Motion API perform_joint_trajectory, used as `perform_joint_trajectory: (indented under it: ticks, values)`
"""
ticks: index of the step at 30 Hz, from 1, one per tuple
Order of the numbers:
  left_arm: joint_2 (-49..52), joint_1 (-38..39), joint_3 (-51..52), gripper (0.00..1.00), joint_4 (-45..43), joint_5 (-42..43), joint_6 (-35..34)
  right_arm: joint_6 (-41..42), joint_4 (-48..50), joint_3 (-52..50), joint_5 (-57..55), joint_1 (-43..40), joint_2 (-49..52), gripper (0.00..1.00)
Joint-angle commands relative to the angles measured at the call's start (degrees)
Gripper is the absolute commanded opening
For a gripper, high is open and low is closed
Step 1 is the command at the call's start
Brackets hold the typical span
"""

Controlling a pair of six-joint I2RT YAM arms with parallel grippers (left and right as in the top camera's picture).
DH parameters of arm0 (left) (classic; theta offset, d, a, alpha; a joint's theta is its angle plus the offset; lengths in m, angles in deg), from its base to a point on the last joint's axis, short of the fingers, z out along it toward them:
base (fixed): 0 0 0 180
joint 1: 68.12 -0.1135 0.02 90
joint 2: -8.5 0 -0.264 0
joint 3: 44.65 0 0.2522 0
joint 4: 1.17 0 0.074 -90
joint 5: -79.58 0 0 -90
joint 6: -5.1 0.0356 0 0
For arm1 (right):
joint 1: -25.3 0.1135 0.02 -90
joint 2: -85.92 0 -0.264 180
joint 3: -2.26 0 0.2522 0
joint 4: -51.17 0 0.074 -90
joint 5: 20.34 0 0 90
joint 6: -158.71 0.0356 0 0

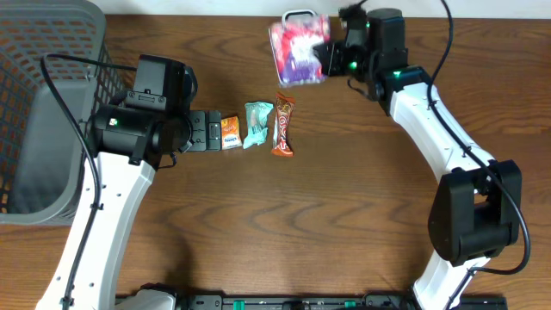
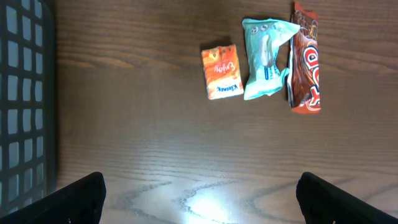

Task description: Scan the item barcode

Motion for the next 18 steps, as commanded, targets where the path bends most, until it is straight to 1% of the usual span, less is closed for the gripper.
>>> perform_joint_trajectory:
  ticks: [1,4,7,12,15,18]
  values:
    - [-0.3,0.1,0.1,0.98,0.2,-0.5,-0.1,1.4,5.0,0.8,-9.4,1.7,-0.8,0.01]
    - [-0.3,0.1,0.1,0.98,0.2,-0.5,-0.1,1.3,7.6,0.8,-18.1,3.0,-0.5,0.01]
    - [-0.3,0.1,0.1,0.98,0.2,-0.5,-0.1,1.4,11.5,0.8,-23.5,3.6,1.0,0.01]
    - [-0.3,0.1,0.1,0.98,0.2,-0.5,-0.1,3.0,20.5,0.9,-24.9,3.4,5.6,0.01]
    - [-0.3,0.1,0.1,0.98,0.2,-0.5,-0.1,4.7,22.9,1.4,-25.0,3.2,8.6,0.01]
    - [-0.3,0.1,0.1,0.98,0.2,-0.5,-0.1,4.7,25.0,1.6,-25.0,3.1,11.5,0.01]
